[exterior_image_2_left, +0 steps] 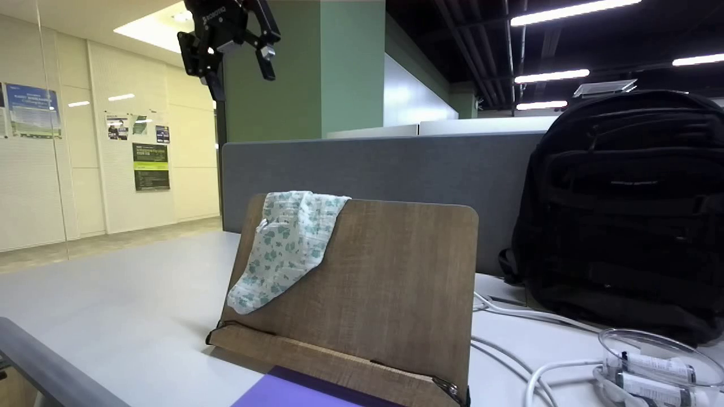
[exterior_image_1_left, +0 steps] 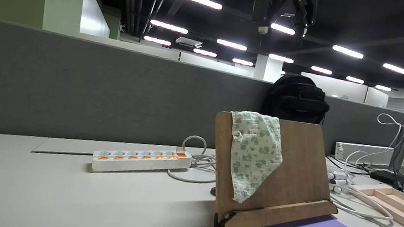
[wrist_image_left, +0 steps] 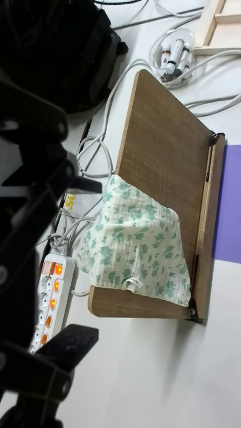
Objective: Remove the white and green cloth from the wooden board
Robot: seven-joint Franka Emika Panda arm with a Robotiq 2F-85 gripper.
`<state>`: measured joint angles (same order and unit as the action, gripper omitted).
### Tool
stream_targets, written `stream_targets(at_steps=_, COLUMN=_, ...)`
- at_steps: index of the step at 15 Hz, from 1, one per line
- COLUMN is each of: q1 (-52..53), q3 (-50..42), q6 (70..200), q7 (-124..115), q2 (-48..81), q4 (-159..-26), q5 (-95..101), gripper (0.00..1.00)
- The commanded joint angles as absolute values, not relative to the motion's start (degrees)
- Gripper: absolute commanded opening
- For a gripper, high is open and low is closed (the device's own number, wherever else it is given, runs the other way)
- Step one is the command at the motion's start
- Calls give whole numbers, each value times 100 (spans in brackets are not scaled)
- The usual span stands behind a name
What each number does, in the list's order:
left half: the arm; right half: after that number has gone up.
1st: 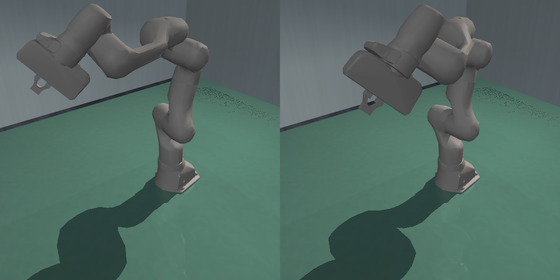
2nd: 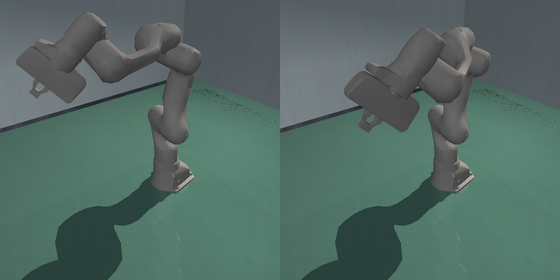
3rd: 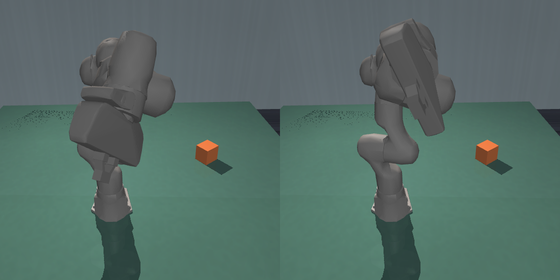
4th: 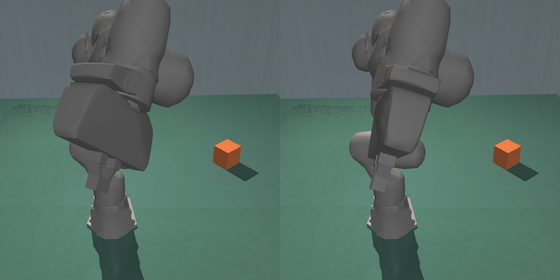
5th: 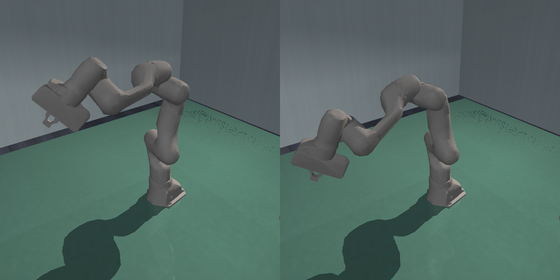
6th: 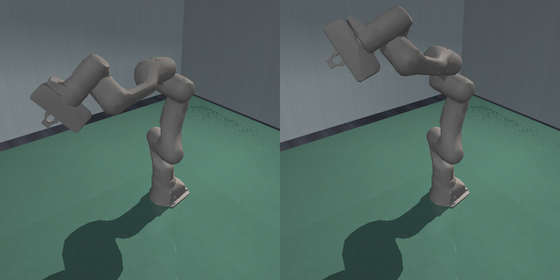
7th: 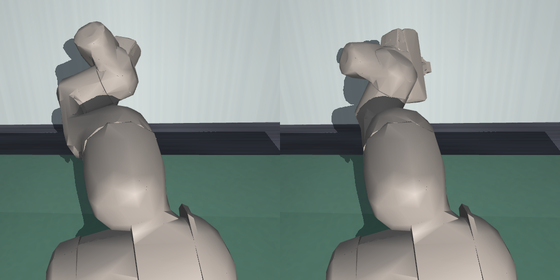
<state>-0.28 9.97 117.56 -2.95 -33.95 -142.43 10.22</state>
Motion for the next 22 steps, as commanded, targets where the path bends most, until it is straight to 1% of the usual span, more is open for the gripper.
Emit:
stream_targets(at_steps=1, q1=103, q3=887, q6=11726, q7=-357, q2=-3379, q4=-14225, q5=1096, gripper=100)
stream_targets(at_steps=6, q1=61, q3=888, q6=12228, q7=-413, q2=-3038, q4=-14165, q5=1195, gripper=100)
stream_targets(at_steps=12, q1=225, q3=605, q6=12955, q7=80, q2=-2046, q4=-13970, q5=853, gripper=100)
stream_targets(at_steps=17, q1=249, q3=415, q6=13100, q7=506, q2=-1407, q4=-13883, q5=603, gripper=100)
stream_targets(at_steps=22, q1=153, q3=191, q6=13101, q7=835, q2=-1139, q4=-13901, q5=448, gripper=100)
